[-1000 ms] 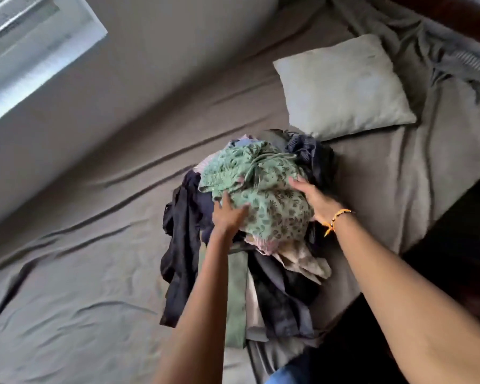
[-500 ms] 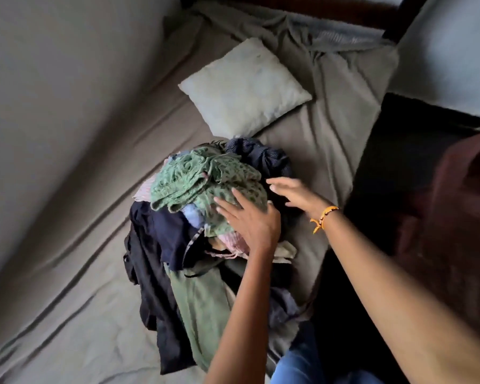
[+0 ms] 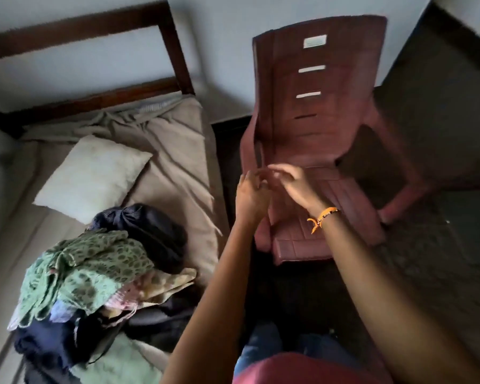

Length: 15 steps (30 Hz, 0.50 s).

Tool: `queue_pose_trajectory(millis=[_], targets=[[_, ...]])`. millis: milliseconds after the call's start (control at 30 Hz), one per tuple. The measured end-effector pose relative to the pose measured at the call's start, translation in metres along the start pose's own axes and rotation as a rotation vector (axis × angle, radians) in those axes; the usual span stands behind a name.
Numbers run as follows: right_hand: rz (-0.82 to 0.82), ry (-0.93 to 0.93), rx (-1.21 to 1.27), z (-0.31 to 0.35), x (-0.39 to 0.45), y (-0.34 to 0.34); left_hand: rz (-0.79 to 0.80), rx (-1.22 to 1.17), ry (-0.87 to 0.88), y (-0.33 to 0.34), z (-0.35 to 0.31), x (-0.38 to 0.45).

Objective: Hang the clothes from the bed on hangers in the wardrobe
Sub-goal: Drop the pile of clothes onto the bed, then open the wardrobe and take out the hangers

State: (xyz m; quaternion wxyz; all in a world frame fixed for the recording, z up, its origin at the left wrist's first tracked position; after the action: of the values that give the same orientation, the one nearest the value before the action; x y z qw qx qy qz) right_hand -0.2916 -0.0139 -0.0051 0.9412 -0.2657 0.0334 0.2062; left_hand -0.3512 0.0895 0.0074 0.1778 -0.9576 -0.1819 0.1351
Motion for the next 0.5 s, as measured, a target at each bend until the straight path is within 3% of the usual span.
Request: queue_pose_trajectory(millis=[300,500], targets=[[-0.403,0.055,0.012,-0.096,-0.134,-0.227,0.379,-0.02,0.347,0.214,-0.154,-0.091],[-0.636,0.164,0.054,-0.18,-0.234,-0.344,0.607,0.033,0.488,0.362,-0.204,-0.162]])
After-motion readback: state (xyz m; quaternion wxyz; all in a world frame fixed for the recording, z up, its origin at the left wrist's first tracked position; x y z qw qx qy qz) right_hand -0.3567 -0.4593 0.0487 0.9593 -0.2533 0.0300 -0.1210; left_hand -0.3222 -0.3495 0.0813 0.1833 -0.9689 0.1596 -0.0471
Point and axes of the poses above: each hand's wrist, its own x-axis towards the middle knuckle, its own y-axis out of the palm, z = x × y, the point moved 6 cm from there along x, towards the middle knuckle, and after that the axes turned 9 degrees about -x, right-handed, at the moved point
